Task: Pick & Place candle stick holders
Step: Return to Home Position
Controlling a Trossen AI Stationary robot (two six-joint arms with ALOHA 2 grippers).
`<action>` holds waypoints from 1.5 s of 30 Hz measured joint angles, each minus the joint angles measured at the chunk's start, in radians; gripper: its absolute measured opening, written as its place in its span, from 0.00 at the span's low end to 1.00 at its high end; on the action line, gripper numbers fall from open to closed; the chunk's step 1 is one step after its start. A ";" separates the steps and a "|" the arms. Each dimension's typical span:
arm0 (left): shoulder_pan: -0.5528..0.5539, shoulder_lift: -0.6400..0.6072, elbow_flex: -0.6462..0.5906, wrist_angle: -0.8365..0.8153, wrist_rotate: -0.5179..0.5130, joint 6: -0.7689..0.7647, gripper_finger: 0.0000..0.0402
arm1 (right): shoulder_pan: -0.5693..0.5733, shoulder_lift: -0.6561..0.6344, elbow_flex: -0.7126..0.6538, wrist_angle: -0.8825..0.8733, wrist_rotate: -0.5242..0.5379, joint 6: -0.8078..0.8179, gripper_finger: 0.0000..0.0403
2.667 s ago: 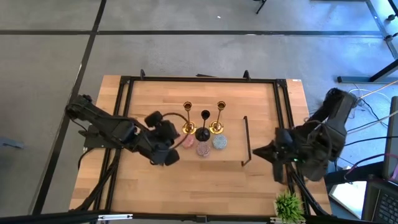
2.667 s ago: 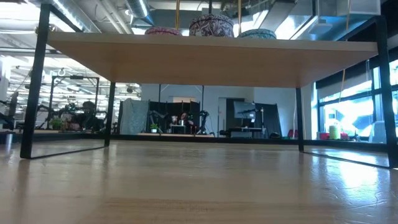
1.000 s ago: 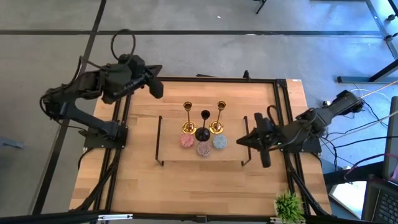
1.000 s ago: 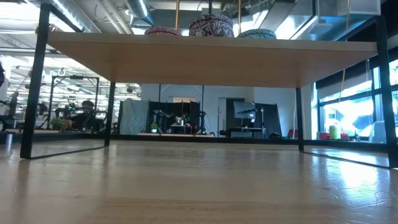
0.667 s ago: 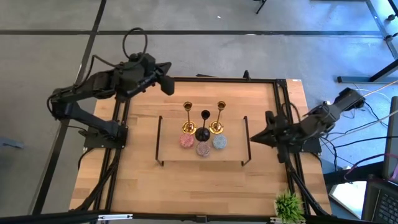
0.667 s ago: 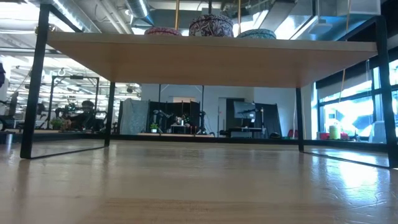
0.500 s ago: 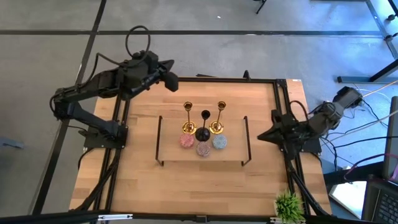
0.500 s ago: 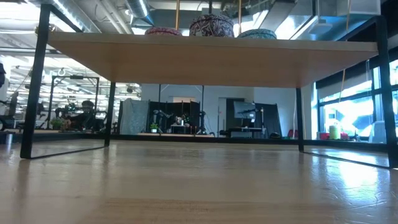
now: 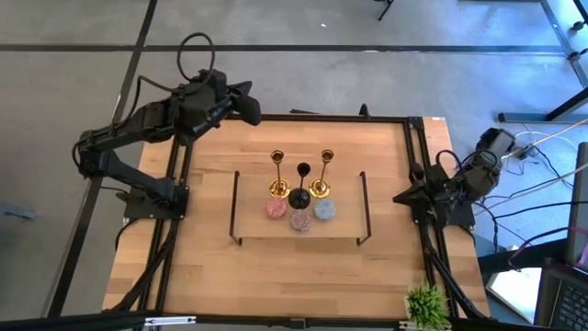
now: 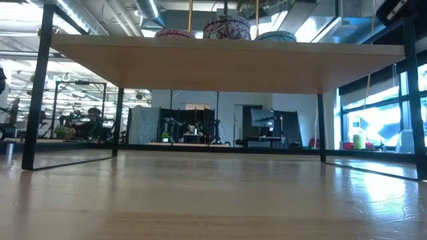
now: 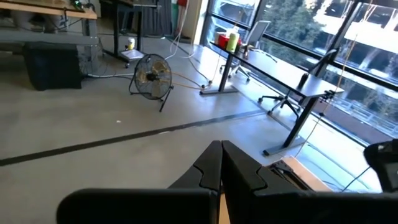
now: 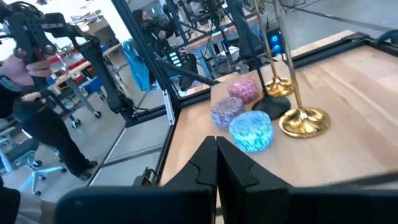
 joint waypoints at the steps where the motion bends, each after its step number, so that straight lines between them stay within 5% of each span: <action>1: 0.003 0.000 0.000 0.000 0.000 -0.006 0.00 | 0.003 -0.021 -0.018 0.000 0.005 0.001 0.00; 22: 0.006 0.000 0.000 -0.009 -0.008 -0.049 0.00 | 0.008 -0.273 -0.093 -0.247 -0.012 0.014 0.00; 33: 0.003 0.000 0.000 -0.009 -0.006 -0.049 0.00 | 0.008 -0.314 -0.346 0.097 -0.105 0.028 0.00; 45: 0.003 0.000 0.000 -0.009 0.004 -0.048 0.01 | -0.005 -0.314 -0.385 0.102 -0.067 -0.028 0.00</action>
